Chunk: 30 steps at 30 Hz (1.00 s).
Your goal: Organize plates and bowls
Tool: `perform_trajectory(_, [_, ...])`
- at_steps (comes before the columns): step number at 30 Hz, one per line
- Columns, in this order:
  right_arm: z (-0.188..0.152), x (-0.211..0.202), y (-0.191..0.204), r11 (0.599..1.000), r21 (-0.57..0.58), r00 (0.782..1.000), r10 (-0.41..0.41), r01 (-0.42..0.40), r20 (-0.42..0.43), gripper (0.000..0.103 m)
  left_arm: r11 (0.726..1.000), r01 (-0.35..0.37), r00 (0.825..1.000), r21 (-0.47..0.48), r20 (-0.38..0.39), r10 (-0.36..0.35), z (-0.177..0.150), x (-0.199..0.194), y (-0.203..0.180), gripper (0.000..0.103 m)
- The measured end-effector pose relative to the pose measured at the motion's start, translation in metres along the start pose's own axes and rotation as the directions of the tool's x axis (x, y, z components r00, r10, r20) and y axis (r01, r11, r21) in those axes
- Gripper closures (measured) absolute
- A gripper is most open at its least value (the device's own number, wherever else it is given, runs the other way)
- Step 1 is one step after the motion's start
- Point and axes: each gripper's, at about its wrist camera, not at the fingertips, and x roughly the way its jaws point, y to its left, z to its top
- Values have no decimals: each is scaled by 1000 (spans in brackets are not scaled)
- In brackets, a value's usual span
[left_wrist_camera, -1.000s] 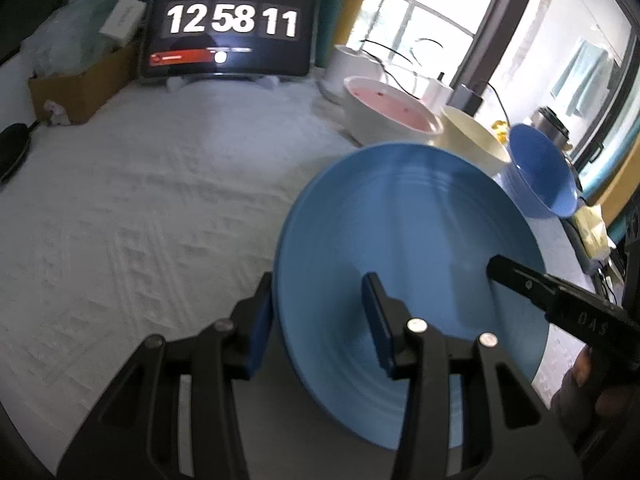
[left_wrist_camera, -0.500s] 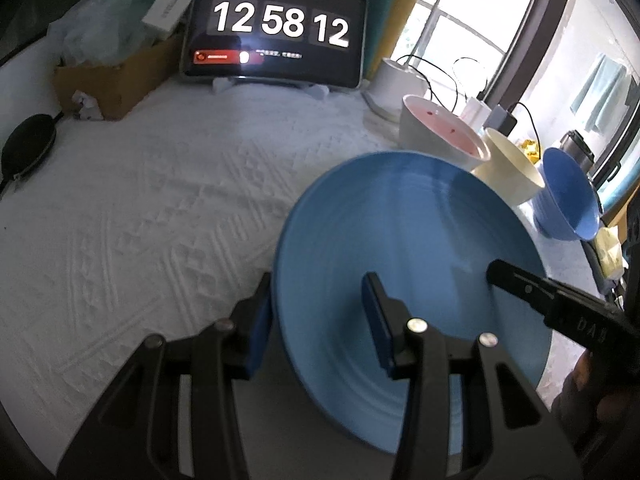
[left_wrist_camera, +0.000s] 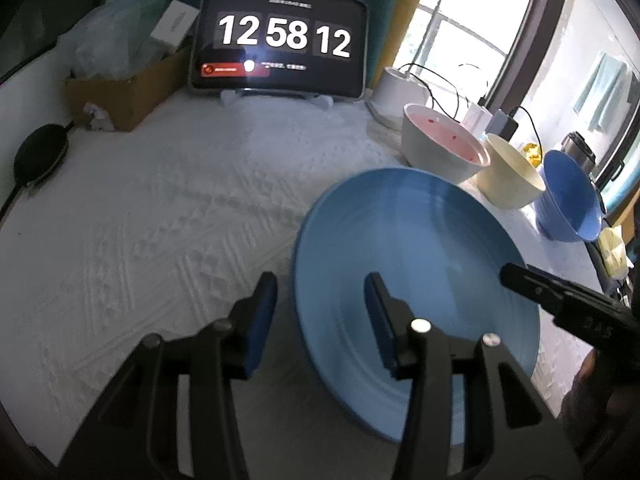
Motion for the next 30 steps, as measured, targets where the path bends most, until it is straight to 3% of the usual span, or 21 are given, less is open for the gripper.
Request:
perform_trajectory(9, [-9, -19, -4, 1000, 6, 1000, 9, -9, 30, 58, 1000, 1, 998, -14, 57, 0, -4, -23, -8, 55])
perform_trajectory(30, [-34, -70, -40, 997, 69, 994, 11, -18, 107, 58, 993, 54, 995, 104, 81, -62, -22, -51, -71, 55])
